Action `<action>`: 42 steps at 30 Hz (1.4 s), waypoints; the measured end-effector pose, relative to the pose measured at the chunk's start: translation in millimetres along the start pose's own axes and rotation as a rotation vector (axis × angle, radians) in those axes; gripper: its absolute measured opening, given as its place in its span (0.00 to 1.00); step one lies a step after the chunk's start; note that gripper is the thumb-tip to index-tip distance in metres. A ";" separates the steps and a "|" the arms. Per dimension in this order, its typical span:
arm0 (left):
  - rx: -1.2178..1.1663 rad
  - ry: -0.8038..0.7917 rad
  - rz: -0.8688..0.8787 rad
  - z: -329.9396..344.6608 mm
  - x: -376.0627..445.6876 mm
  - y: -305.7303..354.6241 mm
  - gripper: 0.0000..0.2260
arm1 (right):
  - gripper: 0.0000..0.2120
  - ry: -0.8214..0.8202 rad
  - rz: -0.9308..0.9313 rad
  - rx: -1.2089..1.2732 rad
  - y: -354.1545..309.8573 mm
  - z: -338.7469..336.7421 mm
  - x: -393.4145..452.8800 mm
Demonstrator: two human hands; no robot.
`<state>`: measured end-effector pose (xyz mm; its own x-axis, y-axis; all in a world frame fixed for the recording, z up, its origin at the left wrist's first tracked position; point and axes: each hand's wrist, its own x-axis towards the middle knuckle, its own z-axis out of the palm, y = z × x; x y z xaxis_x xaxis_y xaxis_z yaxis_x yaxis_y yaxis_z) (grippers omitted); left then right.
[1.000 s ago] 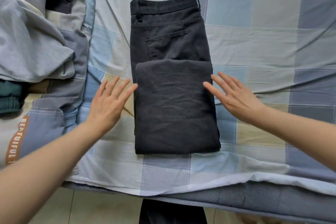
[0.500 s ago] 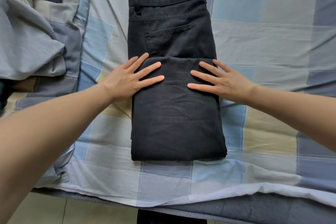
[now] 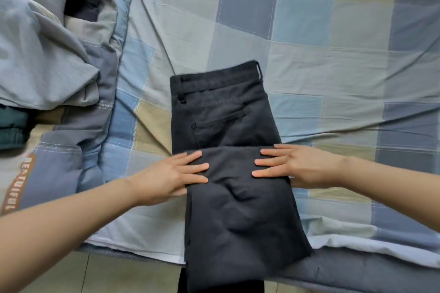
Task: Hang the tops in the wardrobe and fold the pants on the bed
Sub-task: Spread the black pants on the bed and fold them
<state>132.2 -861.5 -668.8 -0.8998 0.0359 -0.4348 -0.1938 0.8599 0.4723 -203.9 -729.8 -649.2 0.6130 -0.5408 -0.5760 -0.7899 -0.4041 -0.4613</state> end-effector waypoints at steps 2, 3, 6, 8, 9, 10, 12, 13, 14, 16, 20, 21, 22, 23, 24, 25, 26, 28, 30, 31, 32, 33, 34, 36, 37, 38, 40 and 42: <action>-0.544 -0.076 -0.090 -6.4 -17.2 1.4 0.17 | 0.24 -0.031 0.089 0.424 -9.1 -9.8 -7.6; -0.853 -0.067 -0.182 -13.0 -16.0 7.6 0.15 | 0.21 -0.010 0.137 0.656 -11.9 -16.8 -10.8; -1.088 0.382 -0.800 -23.6 -3.4 19.7 0.22 | 0.11 0.226 0.281 1.201 -5.9 -24.4 -16.2; -1.188 0.600 -0.997 -15.2 -1.5 12.2 0.27 | 0.07 0.370 0.517 1.402 -1.7 -23.6 -4.1; -1.450 0.583 -0.910 -8.9 -1.0 6.4 0.21 | 0.11 0.357 0.592 1.453 -1.4 -24.4 5.6; -1.604 0.548 -0.851 -5.0 -3.2 4.9 0.16 | 0.15 0.337 0.628 1.480 -2.1 -25.2 16.3; -1.611 0.664 -0.839 8.2 -10.0 -1.4 0.09 | 0.18 0.421 0.662 1.515 -7.0 -23.9 38.4; -1.545 0.753 -0.873 11.1 -1.4 3.8 0.07 | 0.18 0.509 0.669 1.504 -10.4 -23.3 47.1; -1.478 0.812 -0.912 15.1 1.5 3.5 0.06 | 0.18 0.604 0.680 1.457 -13.6 -20.0 52.0; -1.468 0.848 -0.933 13.8 9.4 13.1 0.07 | 0.16 0.741 0.711 1.345 -18.8 -11.8 56.8; -1.560 0.928 -0.898 19.7 -4.0 20.1 0.06 | 0.14 0.918 0.782 1.312 -27.8 3.0 44.9; -1.582 0.909 -0.895 23.0 -6.6 26.6 0.06 | 0.18 0.897 0.829 1.306 -28.0 10.6 43.2; -1.606 0.869 -0.914 29.8 -7.9 32.8 0.07 | 0.21 0.845 0.890 1.291 -28.7 18.6 41.6; -1.634 0.825 -0.944 35.3 -9.7 39.0 0.07 | 0.21 0.777 0.947 1.297 -30.7 25.1 42.6; -1.640 0.789 -0.981 40.3 -10.2 44.3 0.06 | 0.21 0.711 0.998 1.321 -33.2 30.0 44.4; -1.629 0.774 -1.018 42.1 -10.0 48.1 0.05 | 0.21 0.669 1.040 1.348 -35.4 33.8 47.5; -1.564 0.782 -1.065 43.2 -8.5 47.7 0.05 | 0.21 0.666 1.082 1.360 -37.1 34.6 51.2; -1.374 0.848 -1.140 38.1 -4.0 40.4 0.07 | 0.16 0.779 1.201 1.219 -35.8 30.5 56.2; -1.282 0.960 -1.173 27.2 3.0 30.0 0.13 | 0.15 0.966 1.239 1.018 -34.2 20.2 60.1; -1.313 0.979 -1.157 21.2 8.4 26.9 0.16 | 0.18 1.028 1.185 0.995 -34.8 15.2 62.9; -1.338 0.961 -1.135 17.0 14.0 24.9 0.20 | 0.22 1.049 1.113 1.014 -36.8 10.6 67.9; -1.319 0.920 -1.128 14.6 20.0 23.5 0.24 | 0.26 1.032 1.053 1.028 -39.6 7.8 74.5; -1.258 0.879 -1.145 14.6 26.0 23.4 0.28 | 0.30 0.980 1.026 1.012 -44.0 7.2 81.5; -1.131 0.862 -1.201 15.9 33.5 26.6 0.32 | 0.35 0.860 1.042 0.923 -51.5 10.0 90.6; -1.099 0.874 -1.225 16.7 35.3 30.1 0.32 | 0.36 0.832 1.055 0.902 -53.8 10.8 91.4; -1.096 0.890 -1.240 17.4 36.6 33.4 0.32 | 0.36 0.823 1.066 0.896 -54.5 10.8 90.6; -1.156 0.923 -1.255 18.0 36.5 41.0 0.31 | 0.35 0.799 1.093 0.877 -55.4 12.0 85.3; -1.215 0.946 -1.264 20.2 33.7 50.8 0.28 | 0.32 0.769 1.119 0.870 -57.9 13.6 79.1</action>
<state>99.9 -806.3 -675.0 0.1315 -0.7876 -0.6019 -0.5197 -0.5719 0.6347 -109.4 -739.2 -677.2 -0.6006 -0.5937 -0.5356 -0.3998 0.8031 -0.4418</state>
